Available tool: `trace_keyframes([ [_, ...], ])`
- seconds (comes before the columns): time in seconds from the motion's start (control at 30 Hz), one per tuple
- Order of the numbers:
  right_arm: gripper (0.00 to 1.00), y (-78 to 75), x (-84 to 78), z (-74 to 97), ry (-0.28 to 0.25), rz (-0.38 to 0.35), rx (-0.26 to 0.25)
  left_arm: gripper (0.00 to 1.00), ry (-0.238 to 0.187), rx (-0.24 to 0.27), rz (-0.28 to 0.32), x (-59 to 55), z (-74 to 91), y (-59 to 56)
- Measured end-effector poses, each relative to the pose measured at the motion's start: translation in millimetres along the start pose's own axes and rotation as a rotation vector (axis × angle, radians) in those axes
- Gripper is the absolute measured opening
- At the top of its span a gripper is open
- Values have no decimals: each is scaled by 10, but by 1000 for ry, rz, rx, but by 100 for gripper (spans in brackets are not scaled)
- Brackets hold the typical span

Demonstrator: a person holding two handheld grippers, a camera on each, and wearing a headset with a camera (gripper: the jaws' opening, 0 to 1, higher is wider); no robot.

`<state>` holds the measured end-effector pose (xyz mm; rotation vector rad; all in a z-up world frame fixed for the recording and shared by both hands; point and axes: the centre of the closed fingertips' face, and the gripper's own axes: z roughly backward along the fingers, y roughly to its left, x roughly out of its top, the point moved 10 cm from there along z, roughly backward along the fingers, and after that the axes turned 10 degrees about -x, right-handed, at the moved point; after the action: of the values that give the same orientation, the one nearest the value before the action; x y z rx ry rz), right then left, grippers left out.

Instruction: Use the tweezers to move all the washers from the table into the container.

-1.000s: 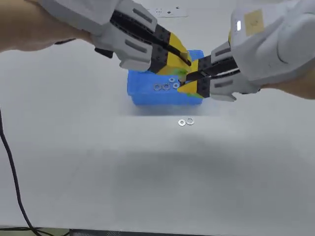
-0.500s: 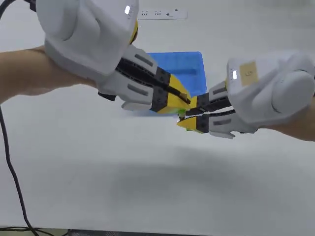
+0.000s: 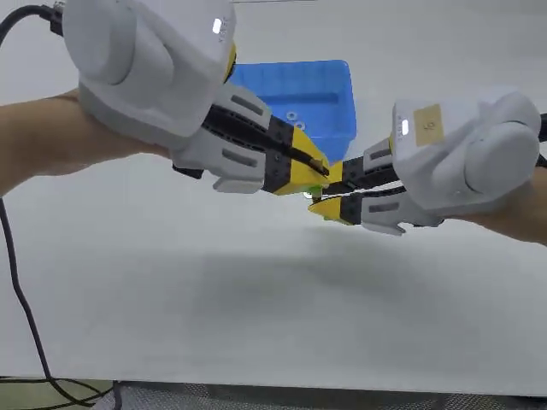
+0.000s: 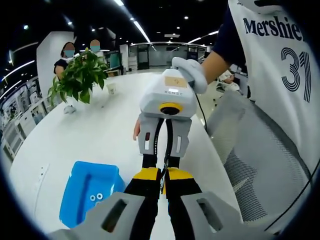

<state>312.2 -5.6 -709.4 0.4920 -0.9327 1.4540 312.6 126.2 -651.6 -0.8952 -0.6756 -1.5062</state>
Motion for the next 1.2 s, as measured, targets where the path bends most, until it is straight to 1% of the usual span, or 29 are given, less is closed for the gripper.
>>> trace_keyframes([
  [0.17, 9, -35, -36, -61, 9, 4, -13, 7, -4, 12, 12, -97, 5, 64],
  [0.27, 9, -72, -25, -96, 6, 9, -18, 7, -8, 20, 22, -113, 39, 90],
  [0.3, 9, -90, -20, -108, 3, 9, -19, 7, -7, 24, 25, -142, 45, 113],
  [0.37, 9, -121, -17, -127, -3, 3, -23, 7, -8, 29, 26, -158, 63, 134],
  [0.5, 10, -168, -40, -170, 2, -8, -24, 7, -1, 33, 34, -150, 68, 155],
  [0.57, 10, -182, -60, -186, 6, -12, -21, 7, 1, 31, 39, -204, 46, 195],
  [0.87, 10, -174, -111, -200, 9, -34, -21, 7, 17, 26, 37, -168, 14, 194],
  [0.97, 10, -181, -126, -201, 9, -34, -23, 7, 19, 27, 36, -180, 19, 203],
  [1.2, 10, -193, -136, -208, 7, -43, -23, 7, 24, 32, 38, -167, 10, 220],
])
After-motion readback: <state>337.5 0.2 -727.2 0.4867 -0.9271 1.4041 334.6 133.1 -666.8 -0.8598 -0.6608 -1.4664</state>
